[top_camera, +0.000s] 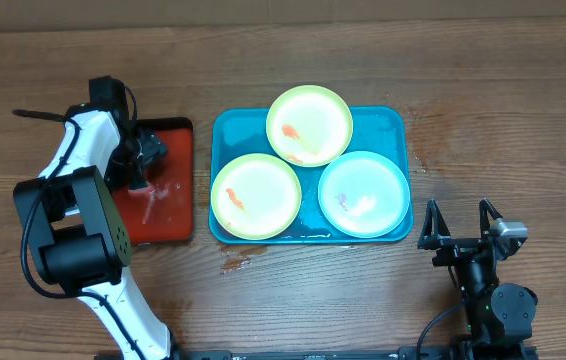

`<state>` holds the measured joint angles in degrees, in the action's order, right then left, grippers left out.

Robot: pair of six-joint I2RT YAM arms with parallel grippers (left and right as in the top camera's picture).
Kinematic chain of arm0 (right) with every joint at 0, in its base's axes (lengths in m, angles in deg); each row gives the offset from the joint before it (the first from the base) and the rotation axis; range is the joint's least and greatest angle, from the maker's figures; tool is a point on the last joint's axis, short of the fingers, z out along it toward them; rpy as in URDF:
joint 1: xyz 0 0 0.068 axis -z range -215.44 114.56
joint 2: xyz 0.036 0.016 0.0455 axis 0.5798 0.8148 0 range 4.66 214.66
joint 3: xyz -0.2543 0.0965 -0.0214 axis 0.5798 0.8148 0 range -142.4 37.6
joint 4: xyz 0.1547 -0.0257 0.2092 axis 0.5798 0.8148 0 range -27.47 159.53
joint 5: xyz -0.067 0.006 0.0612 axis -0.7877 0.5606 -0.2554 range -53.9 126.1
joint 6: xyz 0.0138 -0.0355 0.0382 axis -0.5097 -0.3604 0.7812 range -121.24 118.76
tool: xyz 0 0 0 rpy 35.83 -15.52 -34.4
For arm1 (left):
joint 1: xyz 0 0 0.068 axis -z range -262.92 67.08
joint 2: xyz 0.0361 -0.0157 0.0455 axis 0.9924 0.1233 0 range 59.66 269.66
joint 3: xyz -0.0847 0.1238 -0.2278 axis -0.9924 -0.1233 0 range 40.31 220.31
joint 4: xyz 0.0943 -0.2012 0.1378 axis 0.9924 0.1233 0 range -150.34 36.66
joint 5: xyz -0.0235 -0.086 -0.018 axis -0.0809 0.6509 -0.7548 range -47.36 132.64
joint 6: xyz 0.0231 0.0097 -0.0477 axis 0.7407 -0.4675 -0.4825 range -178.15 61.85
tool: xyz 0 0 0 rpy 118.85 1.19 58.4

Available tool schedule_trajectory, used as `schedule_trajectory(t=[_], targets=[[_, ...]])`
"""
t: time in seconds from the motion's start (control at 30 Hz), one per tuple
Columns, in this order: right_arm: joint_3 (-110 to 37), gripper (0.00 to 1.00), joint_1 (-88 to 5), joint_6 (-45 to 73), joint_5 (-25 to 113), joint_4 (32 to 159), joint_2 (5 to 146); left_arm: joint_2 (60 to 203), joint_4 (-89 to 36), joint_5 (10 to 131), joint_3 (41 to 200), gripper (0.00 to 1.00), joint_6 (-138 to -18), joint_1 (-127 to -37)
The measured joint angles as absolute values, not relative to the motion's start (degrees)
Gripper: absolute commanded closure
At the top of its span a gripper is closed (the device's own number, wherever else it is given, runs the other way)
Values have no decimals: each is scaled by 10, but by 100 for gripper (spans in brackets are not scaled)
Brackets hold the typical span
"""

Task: Clean dirty plates on tray and stack at the side
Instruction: 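Close the left gripper on the sponge's narrow end, then lift the sponge with the left gripper off the red tray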

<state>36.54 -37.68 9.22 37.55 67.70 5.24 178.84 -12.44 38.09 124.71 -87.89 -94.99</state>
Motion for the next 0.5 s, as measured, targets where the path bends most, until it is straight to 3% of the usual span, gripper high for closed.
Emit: schedule_trajectory(t=[0.17, 0.5], targets=[[365, 0, -377, 92, 376, 677, 52, 1788, -126, 378, 1247, 96, -862, -950], [365, 0, -377, 92, 376, 677, 52, 1793, -27, 376, 1311, 96, -840, -950]])
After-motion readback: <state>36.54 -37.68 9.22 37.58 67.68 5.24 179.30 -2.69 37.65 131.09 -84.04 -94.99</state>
